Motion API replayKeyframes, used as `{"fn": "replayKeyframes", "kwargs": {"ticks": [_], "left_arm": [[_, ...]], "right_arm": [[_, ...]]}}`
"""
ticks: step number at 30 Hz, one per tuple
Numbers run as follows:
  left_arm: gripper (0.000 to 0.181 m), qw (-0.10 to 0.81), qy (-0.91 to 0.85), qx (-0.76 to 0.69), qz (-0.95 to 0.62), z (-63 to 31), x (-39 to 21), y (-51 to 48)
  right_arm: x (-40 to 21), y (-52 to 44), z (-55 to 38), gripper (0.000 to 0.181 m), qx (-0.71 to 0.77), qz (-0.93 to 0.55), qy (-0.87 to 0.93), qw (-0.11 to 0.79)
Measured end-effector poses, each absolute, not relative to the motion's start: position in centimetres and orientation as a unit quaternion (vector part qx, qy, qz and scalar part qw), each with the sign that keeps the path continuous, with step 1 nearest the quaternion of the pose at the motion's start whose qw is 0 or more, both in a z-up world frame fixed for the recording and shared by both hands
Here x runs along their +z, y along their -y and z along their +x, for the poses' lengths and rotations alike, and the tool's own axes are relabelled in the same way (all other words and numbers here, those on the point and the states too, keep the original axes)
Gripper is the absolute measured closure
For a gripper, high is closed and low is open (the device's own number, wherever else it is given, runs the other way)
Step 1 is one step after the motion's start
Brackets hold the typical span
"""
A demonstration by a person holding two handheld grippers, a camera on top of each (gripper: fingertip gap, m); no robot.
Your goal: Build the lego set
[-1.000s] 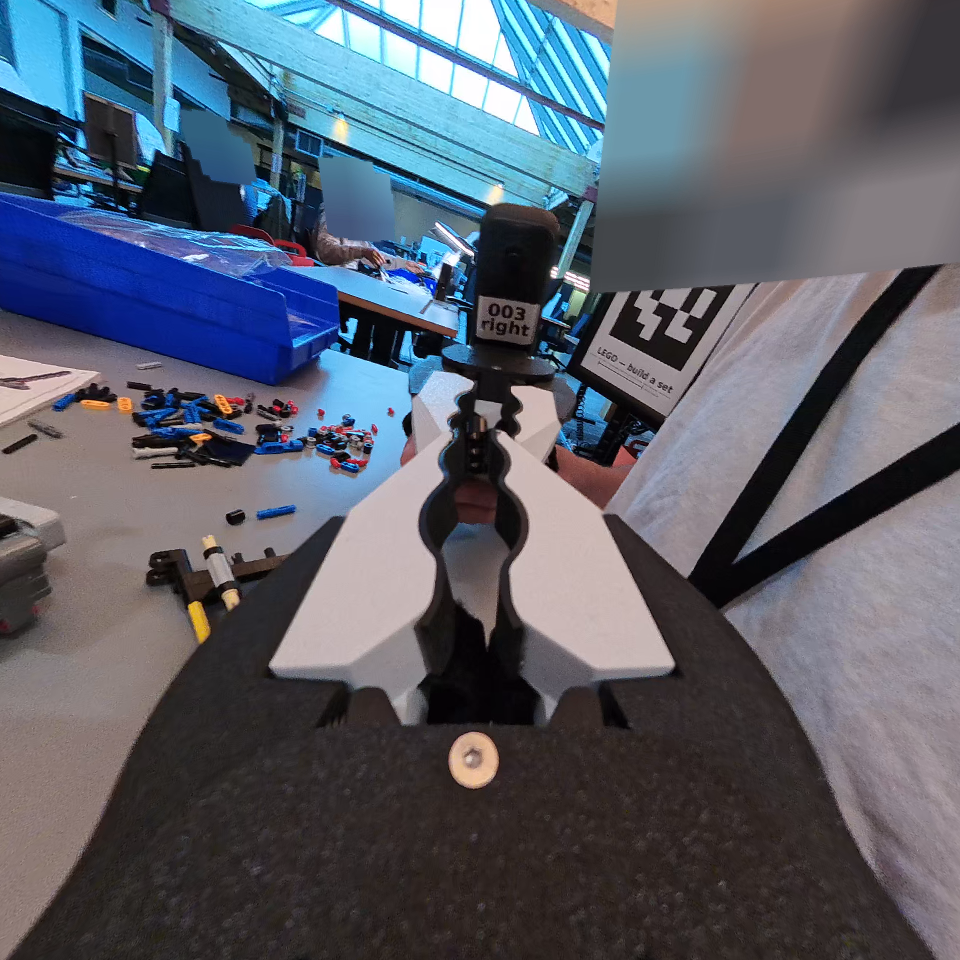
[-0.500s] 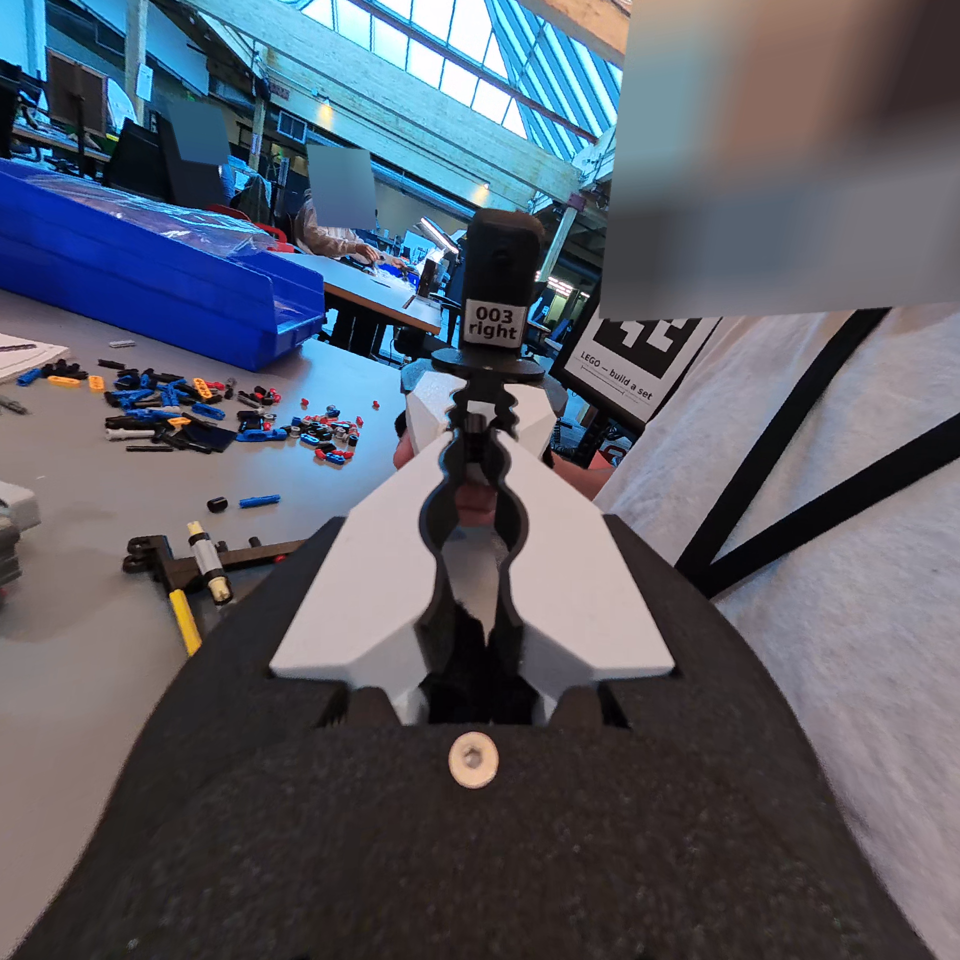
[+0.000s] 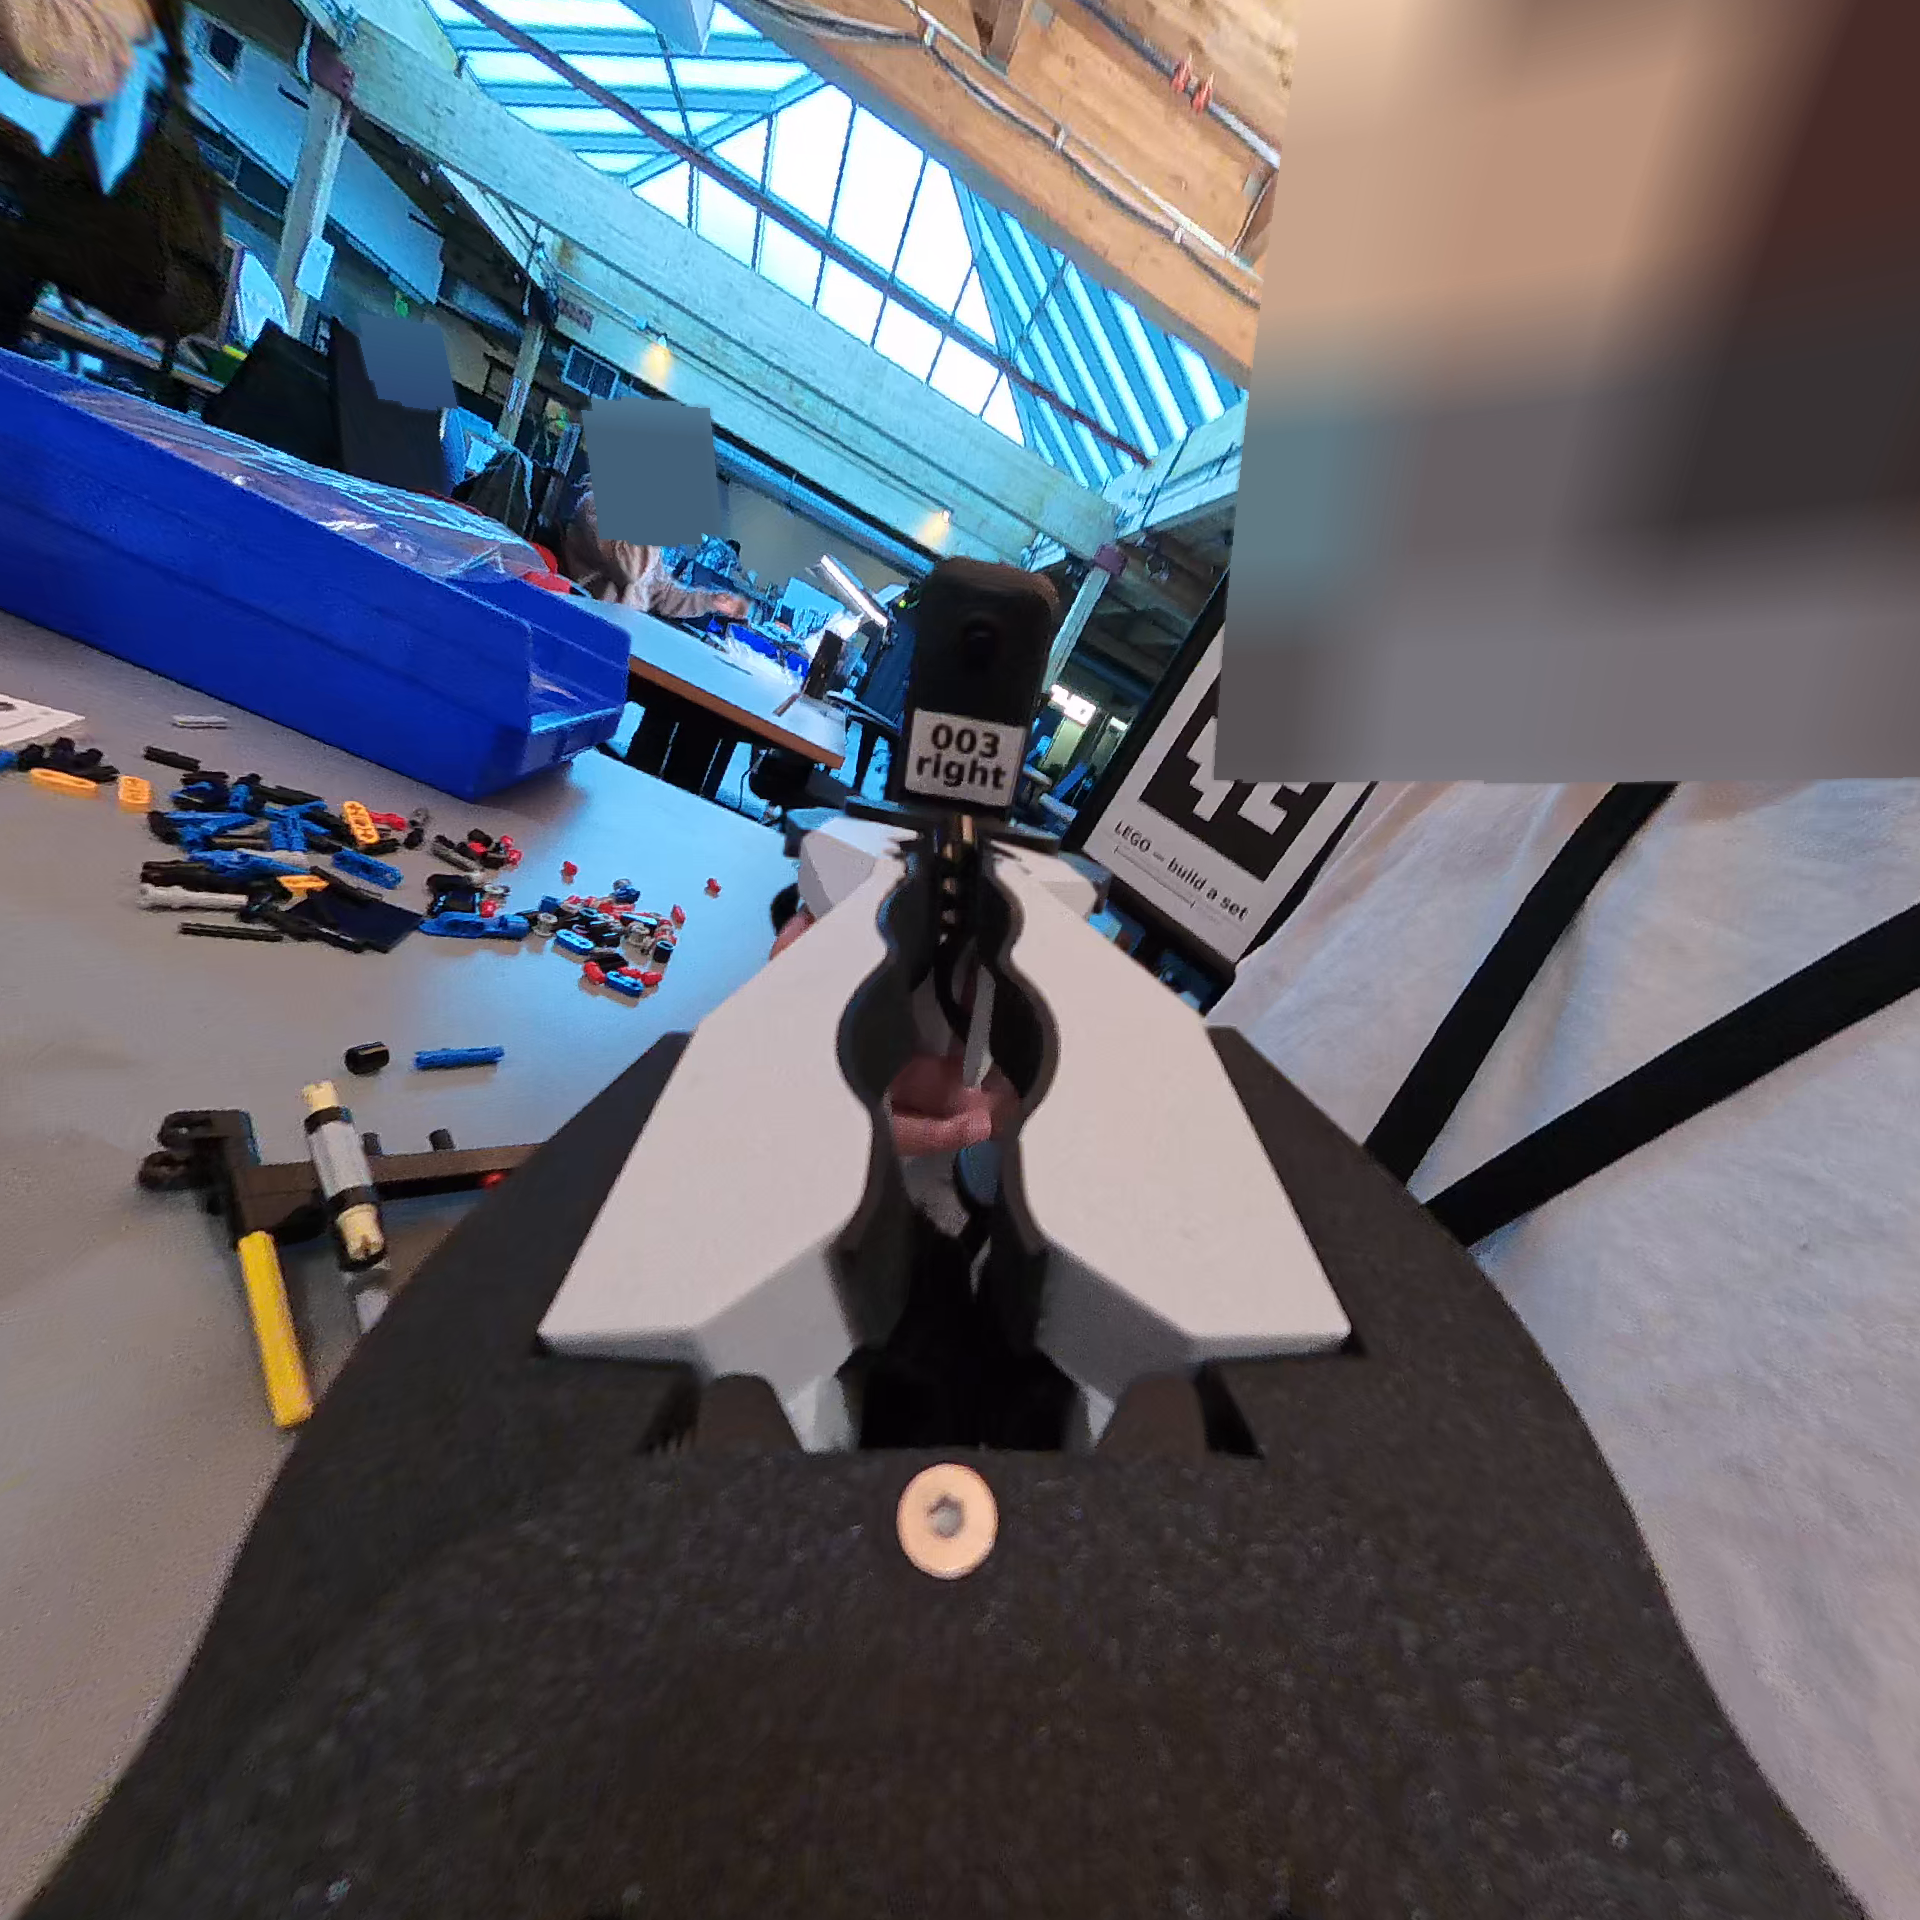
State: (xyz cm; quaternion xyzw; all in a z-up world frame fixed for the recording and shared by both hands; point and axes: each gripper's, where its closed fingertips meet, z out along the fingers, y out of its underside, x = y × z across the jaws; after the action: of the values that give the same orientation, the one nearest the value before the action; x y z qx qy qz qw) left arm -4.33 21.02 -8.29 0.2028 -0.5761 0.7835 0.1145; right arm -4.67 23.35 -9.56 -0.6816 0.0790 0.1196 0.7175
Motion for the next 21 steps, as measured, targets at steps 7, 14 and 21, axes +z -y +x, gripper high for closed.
{"fn": "replayKeyframes", "kwargs": {"ticks": [7, 14, 21], "left_arm": [[0.176, 0.102, 0.565, 0.790, 0.216, -3.9, -8.0, -21.2], [0.176, -0.032, 0.614, 0.760, 0.209, -2.7, -7.9, -24.0], [0.176, -0.208, 0.708, 0.624, 0.258, 1.2, -12.6, -28.3]], "right_arm": [[-9.3, -23.5, -4.3, 0.158, 0.127, -0.668, -0.100, 0.726], [-12.6, -18.6, 0.7, 0.148, 0.020, -0.757, -0.147, 0.636], [-19.2, -15.2, 4.7, 0.152, -0.081, -0.857, -0.201, 0.468]]}}
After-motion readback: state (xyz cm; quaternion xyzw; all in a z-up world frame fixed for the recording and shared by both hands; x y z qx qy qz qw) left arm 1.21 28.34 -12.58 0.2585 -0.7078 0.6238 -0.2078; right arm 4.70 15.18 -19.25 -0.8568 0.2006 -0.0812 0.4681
